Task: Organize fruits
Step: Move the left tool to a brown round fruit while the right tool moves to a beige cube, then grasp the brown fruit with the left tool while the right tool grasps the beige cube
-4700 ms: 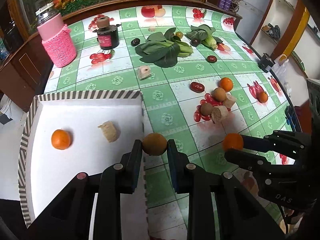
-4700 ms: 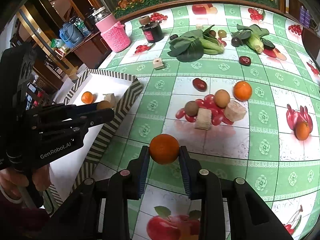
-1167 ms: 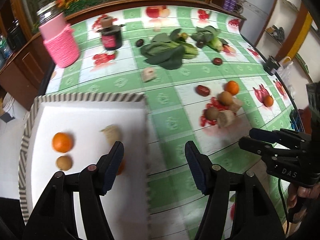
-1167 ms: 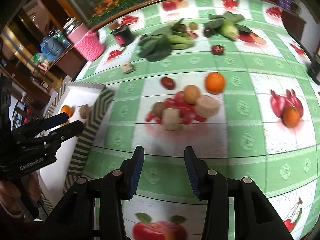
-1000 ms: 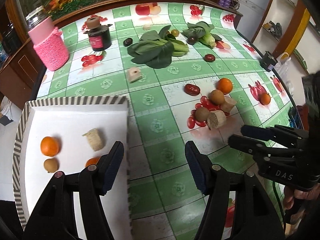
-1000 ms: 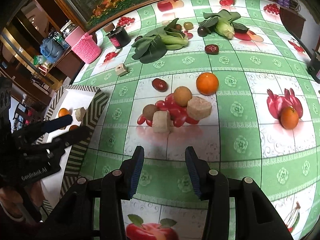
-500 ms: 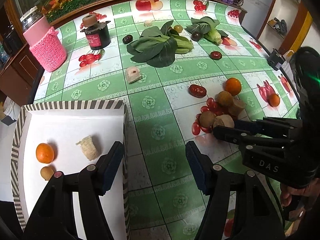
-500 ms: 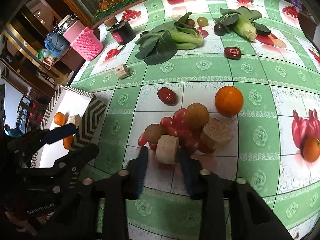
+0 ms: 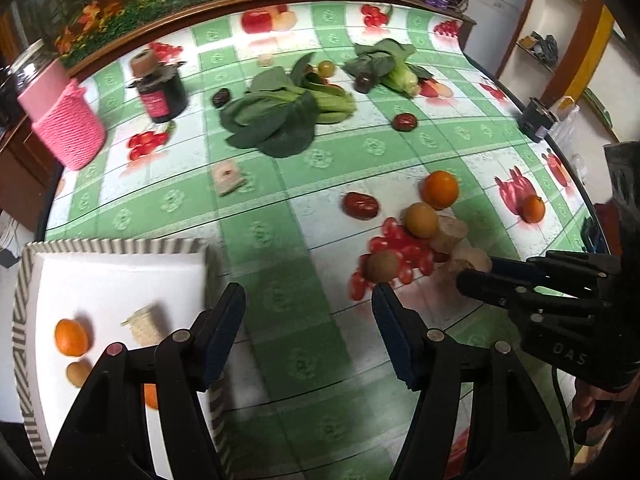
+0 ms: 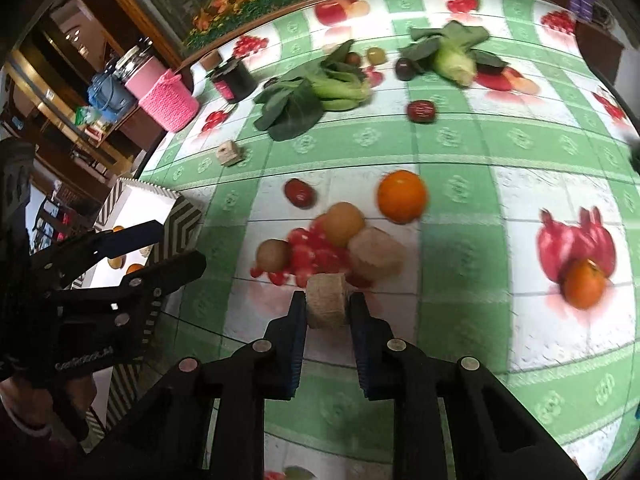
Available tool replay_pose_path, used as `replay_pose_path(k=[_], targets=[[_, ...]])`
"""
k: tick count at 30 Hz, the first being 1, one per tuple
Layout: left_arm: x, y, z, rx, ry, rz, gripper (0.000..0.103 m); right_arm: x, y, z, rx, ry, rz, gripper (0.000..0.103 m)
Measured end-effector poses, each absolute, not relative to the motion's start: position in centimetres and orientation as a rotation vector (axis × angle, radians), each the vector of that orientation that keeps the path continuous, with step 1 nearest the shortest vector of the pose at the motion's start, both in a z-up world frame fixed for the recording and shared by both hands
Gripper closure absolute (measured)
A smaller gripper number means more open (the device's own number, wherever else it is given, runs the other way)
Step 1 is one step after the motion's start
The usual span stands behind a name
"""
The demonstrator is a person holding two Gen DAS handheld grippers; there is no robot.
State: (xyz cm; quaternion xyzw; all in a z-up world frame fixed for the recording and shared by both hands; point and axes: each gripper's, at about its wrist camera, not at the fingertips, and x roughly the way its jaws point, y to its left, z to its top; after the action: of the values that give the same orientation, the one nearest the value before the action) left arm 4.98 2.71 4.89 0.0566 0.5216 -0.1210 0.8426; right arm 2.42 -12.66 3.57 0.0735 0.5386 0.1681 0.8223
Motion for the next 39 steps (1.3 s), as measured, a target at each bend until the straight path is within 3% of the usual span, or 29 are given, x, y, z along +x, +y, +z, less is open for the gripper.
replay_pose_path(k=[15,17,18,20,22,39], targets=[[6.8,-1.3,2.2,0.122,1.133,-0.370,0.042,1.1,-15.6,3.4,0.216,1.138,0.334,0.081],[6.8,-1.6,1.6,0.128,1.151,-0.379,0.061,1.1,-15.7,3.4,0.220,1.136,0.337,0.081],[6.7,-1.6,1.6,0.132,1.149,-0.377,0.064,1.0,-15.8,3.4,0.221,1.134,0.337,0.081],[6.7,-1.8,1.7,0.147,1.132,-0.380,0.078,1.0,-15.9,3.4,0.225,1.133,0.338,0.081],[6.8,-1.7,1.8,0.137,1.134,-0.389,0.084,0.9,-15.9,3.4,0.226,1.133,0.338,0.081],[4.3,-0.1,4.3,0.142,1.122,-0.356,0.084,-0.1,-14.2,4.5,0.210,1.128,0.350,0.081]])
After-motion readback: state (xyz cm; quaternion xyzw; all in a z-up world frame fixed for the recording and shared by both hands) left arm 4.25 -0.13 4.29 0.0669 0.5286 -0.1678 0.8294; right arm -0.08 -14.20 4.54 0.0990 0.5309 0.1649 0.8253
